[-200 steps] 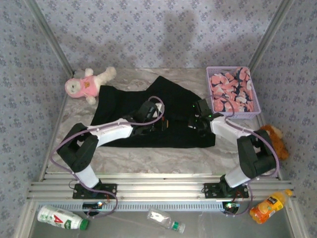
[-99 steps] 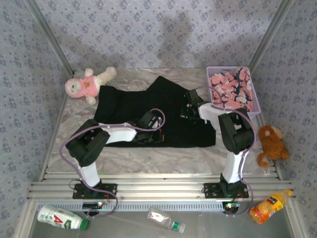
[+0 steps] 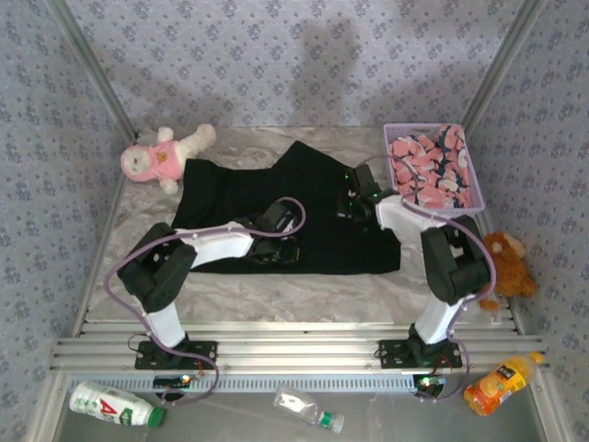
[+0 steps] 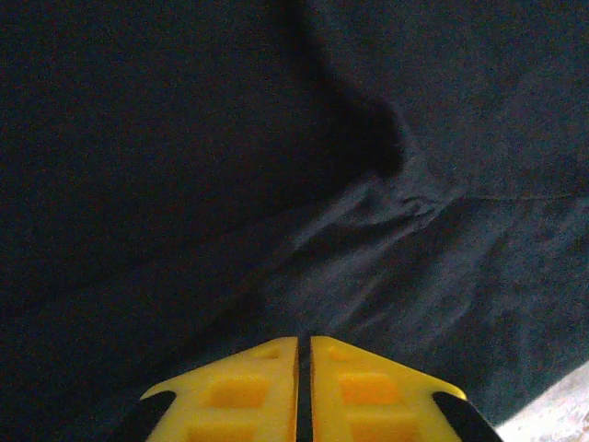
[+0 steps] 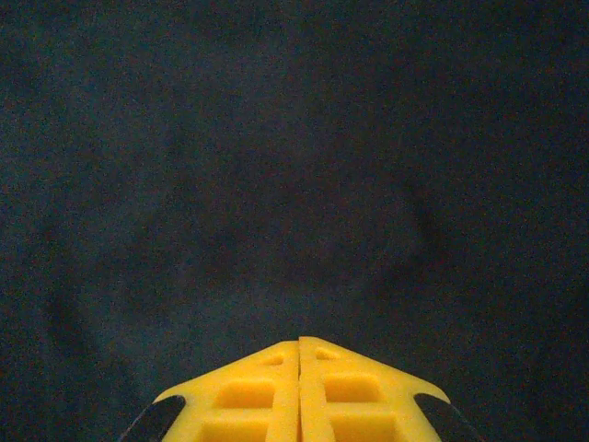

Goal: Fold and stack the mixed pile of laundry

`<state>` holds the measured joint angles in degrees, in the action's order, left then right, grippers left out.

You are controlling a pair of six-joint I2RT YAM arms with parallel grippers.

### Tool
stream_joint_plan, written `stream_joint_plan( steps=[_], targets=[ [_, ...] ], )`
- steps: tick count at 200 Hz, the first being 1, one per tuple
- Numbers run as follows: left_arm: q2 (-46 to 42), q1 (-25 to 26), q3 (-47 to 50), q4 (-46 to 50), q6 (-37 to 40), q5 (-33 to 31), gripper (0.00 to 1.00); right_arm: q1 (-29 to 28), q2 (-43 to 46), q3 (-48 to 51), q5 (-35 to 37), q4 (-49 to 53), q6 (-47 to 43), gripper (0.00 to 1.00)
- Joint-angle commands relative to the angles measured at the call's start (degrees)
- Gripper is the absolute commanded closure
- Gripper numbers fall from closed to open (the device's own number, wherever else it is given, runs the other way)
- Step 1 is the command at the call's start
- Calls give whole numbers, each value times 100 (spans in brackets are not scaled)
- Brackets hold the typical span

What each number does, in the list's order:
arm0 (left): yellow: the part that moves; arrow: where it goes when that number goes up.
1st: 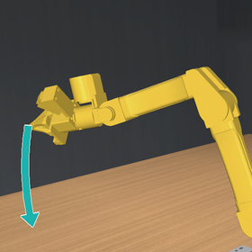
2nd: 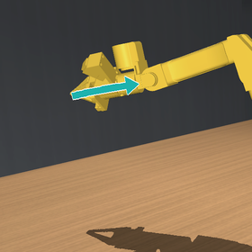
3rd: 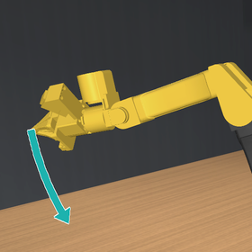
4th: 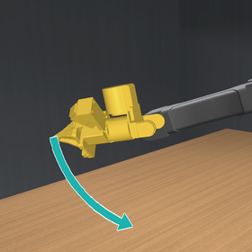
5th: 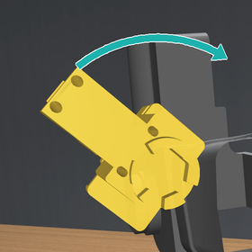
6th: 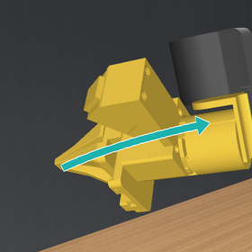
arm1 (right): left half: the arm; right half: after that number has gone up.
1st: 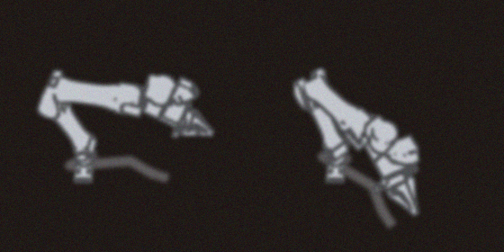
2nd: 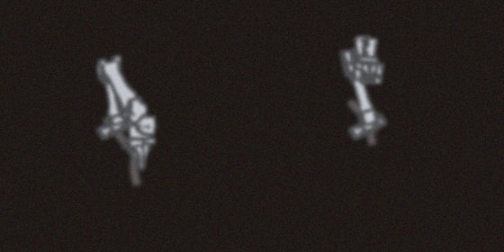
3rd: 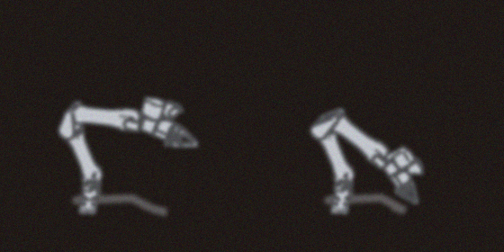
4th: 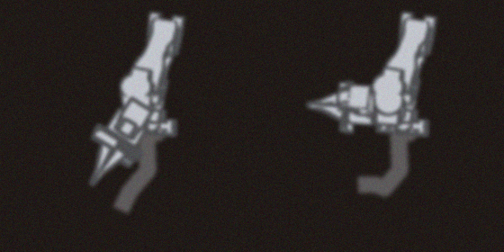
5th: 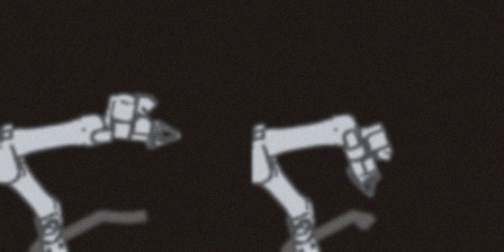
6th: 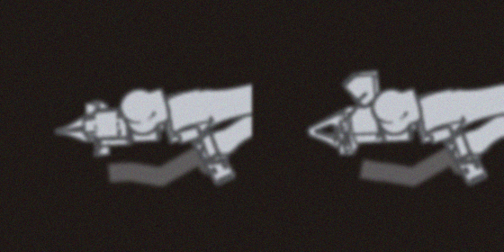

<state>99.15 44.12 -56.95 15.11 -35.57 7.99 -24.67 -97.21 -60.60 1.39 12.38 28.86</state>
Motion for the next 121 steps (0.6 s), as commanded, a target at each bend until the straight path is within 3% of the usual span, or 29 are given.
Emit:
stream_joint_plan(
  steps=[1,27,47,121],
  targets=[
    [-666,-323,131,581,127,-623,83,-420,344,480,-102,560,129,85],
    [-1096,-749,731,766,134,-751,79,-758,367,766,-29,584,440,67],
    [-1362,-825,1116,783,178,-839,78,-893,171,773,102,612,557,60],
    [-1908,-765,1719,206,37,-623,78,-854,-341,752,361,870,1004,62]
  ],
)
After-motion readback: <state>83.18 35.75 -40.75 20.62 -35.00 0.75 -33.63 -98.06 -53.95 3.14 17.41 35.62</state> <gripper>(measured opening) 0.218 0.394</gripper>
